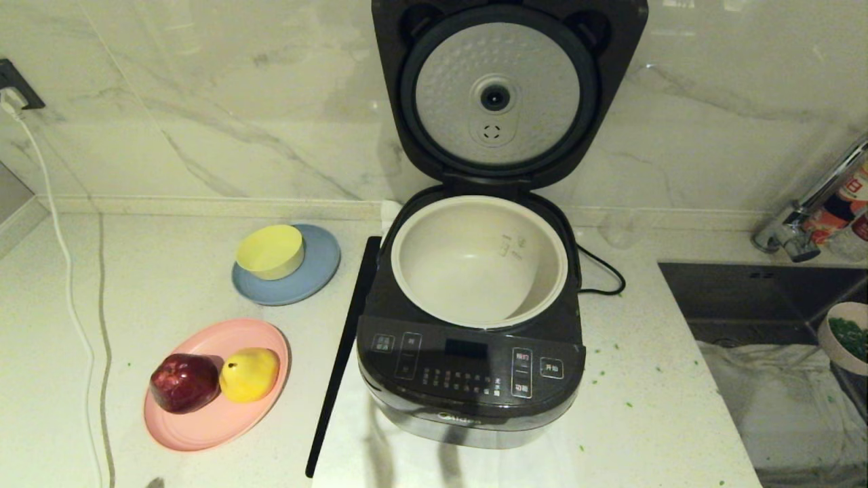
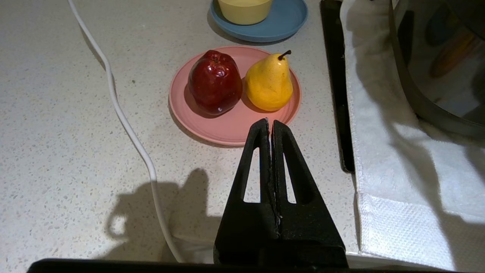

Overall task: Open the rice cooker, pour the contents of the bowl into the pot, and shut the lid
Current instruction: Fill a bowl with water from the tap

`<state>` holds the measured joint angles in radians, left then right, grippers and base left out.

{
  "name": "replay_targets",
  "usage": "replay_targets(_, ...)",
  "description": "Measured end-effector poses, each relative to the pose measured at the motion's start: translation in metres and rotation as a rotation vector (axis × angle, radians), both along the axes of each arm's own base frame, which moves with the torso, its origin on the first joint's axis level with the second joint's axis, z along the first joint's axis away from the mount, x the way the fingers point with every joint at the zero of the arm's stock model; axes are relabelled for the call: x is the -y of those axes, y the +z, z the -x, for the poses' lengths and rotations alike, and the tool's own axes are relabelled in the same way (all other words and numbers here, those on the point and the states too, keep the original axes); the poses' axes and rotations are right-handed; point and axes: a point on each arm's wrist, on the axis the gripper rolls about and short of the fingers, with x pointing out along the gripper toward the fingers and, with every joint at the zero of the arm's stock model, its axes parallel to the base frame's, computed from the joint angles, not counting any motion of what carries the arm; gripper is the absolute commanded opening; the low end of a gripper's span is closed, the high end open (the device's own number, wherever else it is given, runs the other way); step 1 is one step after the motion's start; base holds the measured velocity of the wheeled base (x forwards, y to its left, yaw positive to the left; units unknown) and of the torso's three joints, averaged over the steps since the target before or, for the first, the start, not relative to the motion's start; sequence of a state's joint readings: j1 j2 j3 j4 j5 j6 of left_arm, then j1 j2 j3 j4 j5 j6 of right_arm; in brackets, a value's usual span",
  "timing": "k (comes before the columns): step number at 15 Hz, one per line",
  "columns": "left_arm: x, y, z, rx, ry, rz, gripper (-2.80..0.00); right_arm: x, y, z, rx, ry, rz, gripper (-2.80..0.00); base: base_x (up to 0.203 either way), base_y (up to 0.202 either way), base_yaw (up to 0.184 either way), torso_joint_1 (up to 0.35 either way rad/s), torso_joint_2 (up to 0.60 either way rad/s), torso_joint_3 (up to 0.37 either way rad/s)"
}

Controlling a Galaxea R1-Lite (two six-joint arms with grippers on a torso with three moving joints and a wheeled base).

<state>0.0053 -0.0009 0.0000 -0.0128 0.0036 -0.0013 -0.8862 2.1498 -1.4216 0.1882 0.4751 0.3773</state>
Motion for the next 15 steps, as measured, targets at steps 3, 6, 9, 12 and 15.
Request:
replay_targets(3, 0.0, 0.0, 0.0, 0.0, 0.0, 0.0, -2.8, 0.015, 0.001, -0.002, 0.006, -0.001, -0.062, -2.8, 0.0, 0.0, 0.0, 0.0, 0.0, 0.0)
replay_targets(6, 0.0, 0.0, 0.0, 0.0, 0.0, 0.0, -2.8, 0.026, -0.009, -0.006, 0.002, -0.01, -0.079, -2.8, 0.0, 0.0, 0.0, 0.0, 0.0, 0.0)
replay_targets(9, 0.0, 0.0, 0.0, 0.0, 0.0, 0.0, -2.8, 0.033, -0.016, -0.012, 0.005, -0.033, -0.102, -2.8, 0.0, 0.0, 0.0, 0.0, 0.0, 0.0)
replay_targets(12, 0.0, 0.0, 0.0, 0.0, 0.0, 0.0, -2.8, 0.034, -0.016, -0.012, 0.006, -0.033, -0.103, -2.8, 0.0, 0.0, 0.0, 0.0, 0.0, 0.0)
replay_targets(15, 0.0, 0.0, 0.0, 0.0, 0.0, 0.0, -2.8, 0.027, -0.015, -0.009, -0.008, -0.022, -0.118, -2.8, 0.0, 0.0, 0.0, 0.0, 0.0, 0.0)
